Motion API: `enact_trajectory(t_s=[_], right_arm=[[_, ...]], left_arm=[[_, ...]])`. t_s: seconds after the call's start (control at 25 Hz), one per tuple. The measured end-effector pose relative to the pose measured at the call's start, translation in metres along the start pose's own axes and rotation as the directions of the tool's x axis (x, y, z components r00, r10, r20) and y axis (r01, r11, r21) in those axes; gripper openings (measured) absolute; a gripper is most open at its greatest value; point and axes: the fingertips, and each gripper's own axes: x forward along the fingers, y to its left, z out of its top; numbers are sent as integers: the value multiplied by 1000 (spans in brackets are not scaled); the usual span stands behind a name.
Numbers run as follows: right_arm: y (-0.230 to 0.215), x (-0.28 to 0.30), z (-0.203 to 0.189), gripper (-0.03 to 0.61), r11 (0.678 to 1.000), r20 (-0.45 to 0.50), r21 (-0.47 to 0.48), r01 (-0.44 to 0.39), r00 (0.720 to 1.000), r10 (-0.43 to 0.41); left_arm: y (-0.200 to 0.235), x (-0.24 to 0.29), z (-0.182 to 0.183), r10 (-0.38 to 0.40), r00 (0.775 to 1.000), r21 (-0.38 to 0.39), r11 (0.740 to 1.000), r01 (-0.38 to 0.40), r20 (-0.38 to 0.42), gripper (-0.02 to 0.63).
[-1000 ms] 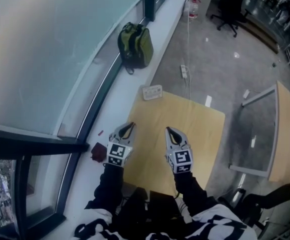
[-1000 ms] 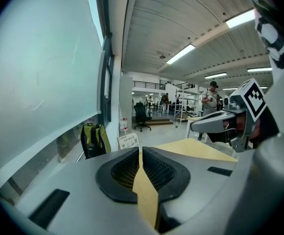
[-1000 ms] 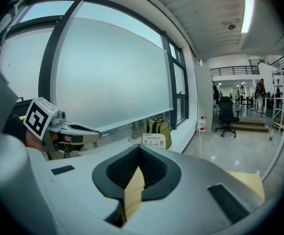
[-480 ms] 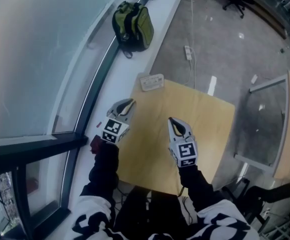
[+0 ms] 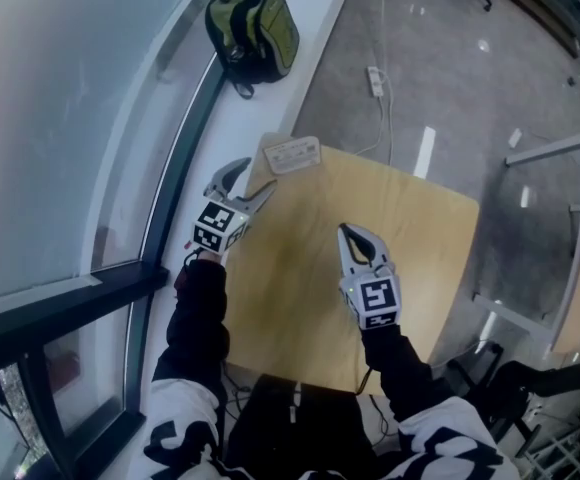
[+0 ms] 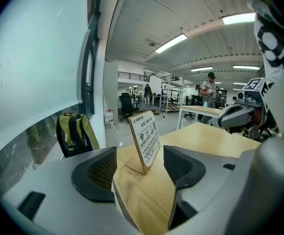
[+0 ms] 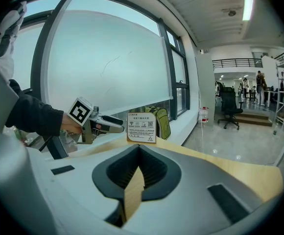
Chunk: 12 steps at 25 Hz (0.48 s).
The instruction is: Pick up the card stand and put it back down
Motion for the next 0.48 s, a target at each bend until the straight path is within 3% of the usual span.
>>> enact_trajectory(t_s=[0.12,0.48], right_arm=[[-5,-1,0,21,1000,-17,17,11,1000,-11],[-24,-3,-17,21,999,-1,-21,32,1000,-32]], left_arm=[[2,15,1,-37,999,-9,999,37,4,318],[-6,47,24,-73,996,-1,997,73,51,319]])
